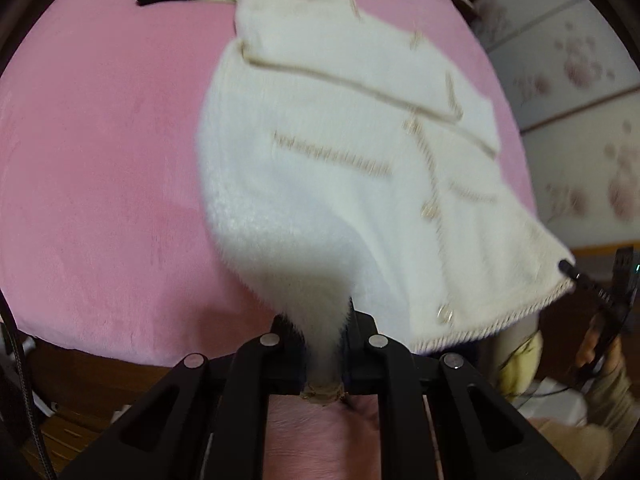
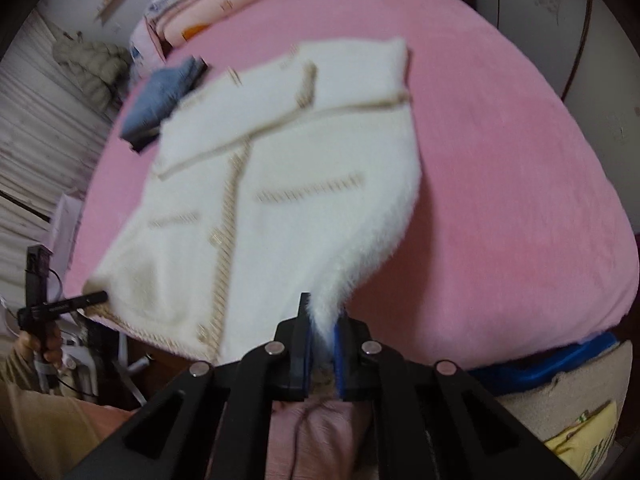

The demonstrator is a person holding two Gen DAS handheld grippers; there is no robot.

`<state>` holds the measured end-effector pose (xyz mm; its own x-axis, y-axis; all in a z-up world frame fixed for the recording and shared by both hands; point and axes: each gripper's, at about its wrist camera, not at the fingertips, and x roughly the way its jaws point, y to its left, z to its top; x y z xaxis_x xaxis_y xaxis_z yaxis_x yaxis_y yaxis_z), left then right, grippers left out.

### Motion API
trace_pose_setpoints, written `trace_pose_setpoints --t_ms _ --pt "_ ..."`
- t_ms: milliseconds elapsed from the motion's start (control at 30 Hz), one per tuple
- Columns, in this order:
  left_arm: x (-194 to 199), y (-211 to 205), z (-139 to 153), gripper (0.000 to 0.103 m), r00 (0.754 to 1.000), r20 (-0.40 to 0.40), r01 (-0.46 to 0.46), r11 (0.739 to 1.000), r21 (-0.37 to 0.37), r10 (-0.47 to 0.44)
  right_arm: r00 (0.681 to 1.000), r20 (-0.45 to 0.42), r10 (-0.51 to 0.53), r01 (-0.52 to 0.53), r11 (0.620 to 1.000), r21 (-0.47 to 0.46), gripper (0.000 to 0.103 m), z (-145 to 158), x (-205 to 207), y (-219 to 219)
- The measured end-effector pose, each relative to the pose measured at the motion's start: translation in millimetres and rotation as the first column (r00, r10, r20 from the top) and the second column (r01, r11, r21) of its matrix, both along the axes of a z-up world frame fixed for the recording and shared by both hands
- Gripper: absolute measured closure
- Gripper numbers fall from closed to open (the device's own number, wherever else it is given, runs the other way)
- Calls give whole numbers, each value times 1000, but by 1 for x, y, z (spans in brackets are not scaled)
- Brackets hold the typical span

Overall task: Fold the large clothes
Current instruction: 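Lift the hem with both grippers and fold it over toward the collar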

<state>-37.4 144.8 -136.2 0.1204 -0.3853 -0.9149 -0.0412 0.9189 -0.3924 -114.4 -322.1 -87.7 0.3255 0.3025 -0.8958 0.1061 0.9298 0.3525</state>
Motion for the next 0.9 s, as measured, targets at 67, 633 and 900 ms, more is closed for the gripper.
trace_pose_setpoints --t_ms 67,633,900 --pt "20 6 12 94 998 -11 -64 997 -33 63 999 44 -16 15 1000 14 96 20 20 1" --pt "307 26 -45 93 837 -194 -498 859 114 511 967 -114 -227 225 974 -33 96 -58 325 -54" --pt "384 30 -98 93 759 -266 -567 804 178 595 923 -264 -280 266 960 -85 96 -153 396 -75"
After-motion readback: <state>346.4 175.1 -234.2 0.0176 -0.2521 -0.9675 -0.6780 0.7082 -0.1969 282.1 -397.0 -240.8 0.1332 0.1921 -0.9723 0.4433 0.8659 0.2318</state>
